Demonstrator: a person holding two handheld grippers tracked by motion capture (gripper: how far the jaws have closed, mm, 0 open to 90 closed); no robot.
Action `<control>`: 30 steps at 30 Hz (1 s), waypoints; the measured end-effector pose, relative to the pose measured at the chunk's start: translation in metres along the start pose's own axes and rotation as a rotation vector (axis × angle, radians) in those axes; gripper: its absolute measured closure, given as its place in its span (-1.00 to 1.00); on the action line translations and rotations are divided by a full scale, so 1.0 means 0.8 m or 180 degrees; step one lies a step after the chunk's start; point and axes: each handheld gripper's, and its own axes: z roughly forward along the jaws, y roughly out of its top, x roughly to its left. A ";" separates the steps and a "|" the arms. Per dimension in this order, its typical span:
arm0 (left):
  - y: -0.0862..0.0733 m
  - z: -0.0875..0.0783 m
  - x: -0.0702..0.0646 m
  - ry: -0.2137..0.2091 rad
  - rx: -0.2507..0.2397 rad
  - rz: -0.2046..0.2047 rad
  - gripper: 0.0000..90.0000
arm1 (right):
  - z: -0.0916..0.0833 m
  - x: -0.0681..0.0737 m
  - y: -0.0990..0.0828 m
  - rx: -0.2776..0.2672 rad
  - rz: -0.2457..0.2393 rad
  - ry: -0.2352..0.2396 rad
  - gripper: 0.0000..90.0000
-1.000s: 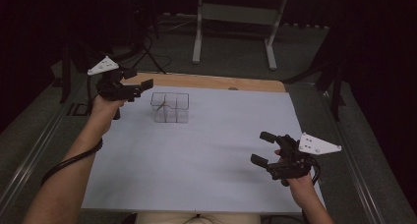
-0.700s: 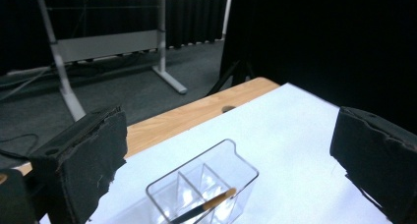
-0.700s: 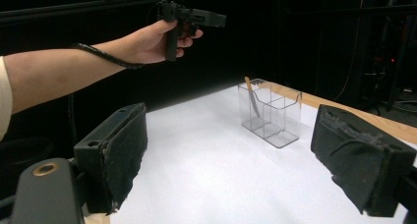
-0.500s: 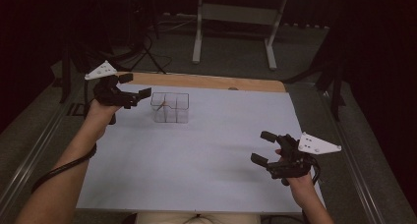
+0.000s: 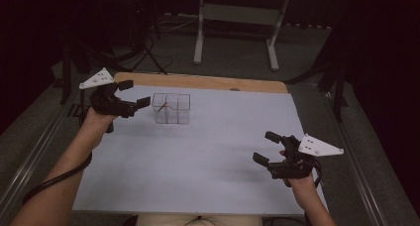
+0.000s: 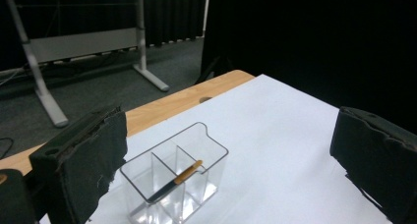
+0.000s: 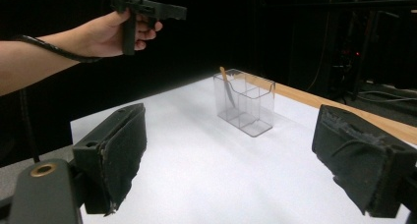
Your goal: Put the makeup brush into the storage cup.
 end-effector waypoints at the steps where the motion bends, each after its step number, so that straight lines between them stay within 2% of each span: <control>1: 0.000 -0.001 -0.002 -0.0005 -0.0011 0.0018 -0.96 | 0.000 0.000 0.000 0.0008 0.0011 -0.0004 -0.71; 8: -0.005 -0.009 -0.012 -0.0119 -0.0089 0.0026 -0.96 | 0.000 -0.001 -0.003 0.0003 0.0018 -0.0042 -0.71; 14: -0.014 -0.014 -0.021 -0.0207 -0.0082 0.0029 -0.96 | 0.001 -0.002 -0.005 0.0026 0.0028 -0.0049 -0.71; 30: -0.042 -0.028 -0.041 -0.0311 -0.0081 0.0014 -0.96 | 0.002 -0.003 -0.009 0.0028 0.0054 -0.0033 -0.71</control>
